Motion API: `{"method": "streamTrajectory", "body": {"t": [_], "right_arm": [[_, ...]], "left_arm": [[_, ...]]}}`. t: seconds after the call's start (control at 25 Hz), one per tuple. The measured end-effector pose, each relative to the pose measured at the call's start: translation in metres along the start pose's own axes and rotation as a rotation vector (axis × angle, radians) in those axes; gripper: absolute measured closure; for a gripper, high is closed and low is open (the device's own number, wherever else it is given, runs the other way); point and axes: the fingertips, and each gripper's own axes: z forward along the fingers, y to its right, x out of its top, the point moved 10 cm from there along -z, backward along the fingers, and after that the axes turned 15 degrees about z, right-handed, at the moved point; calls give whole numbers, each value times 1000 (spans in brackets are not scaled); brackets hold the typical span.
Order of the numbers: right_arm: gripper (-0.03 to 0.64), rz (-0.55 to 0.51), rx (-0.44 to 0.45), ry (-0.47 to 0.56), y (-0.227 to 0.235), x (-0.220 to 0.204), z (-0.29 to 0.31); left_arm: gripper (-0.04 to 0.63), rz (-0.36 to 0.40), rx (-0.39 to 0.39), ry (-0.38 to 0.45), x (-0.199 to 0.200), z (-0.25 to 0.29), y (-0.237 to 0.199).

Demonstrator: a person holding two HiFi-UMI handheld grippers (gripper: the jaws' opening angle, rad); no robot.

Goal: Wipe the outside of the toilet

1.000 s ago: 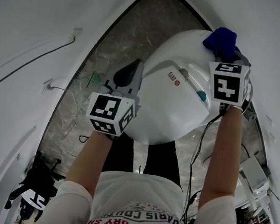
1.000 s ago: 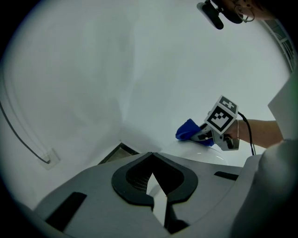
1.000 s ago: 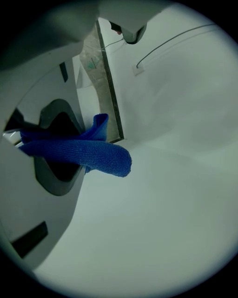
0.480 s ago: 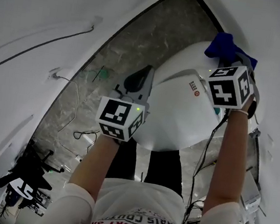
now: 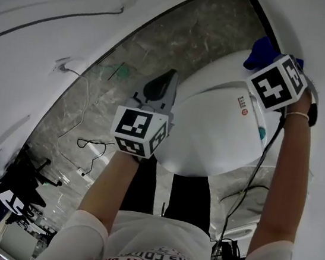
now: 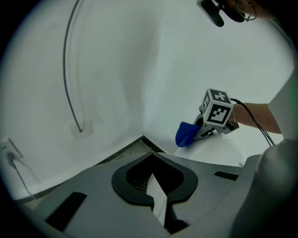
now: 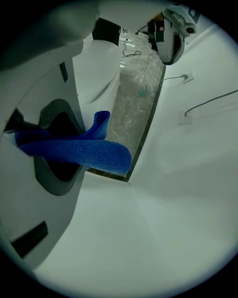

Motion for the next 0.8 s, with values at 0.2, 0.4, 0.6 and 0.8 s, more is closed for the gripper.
{"method": "streamTrajectory", "body": {"t": [0.2,0.4,0.6,0.8], "right_arm": [[541,-136,73,-88,-23,20,25],[541,-237,110,-163,-49,37,49],[541,-287,101,-214,-75,50,76],[541,-335,79,-246,-103,56,101]], "left_arm": [[589,-16,25,4,-21,-5,-8],[589,-36,49,0,-43,-11,-23],[589,-57,71,-38,-79,-14,-33],[589,-88,82,-71,-113,-23,-39]]}}
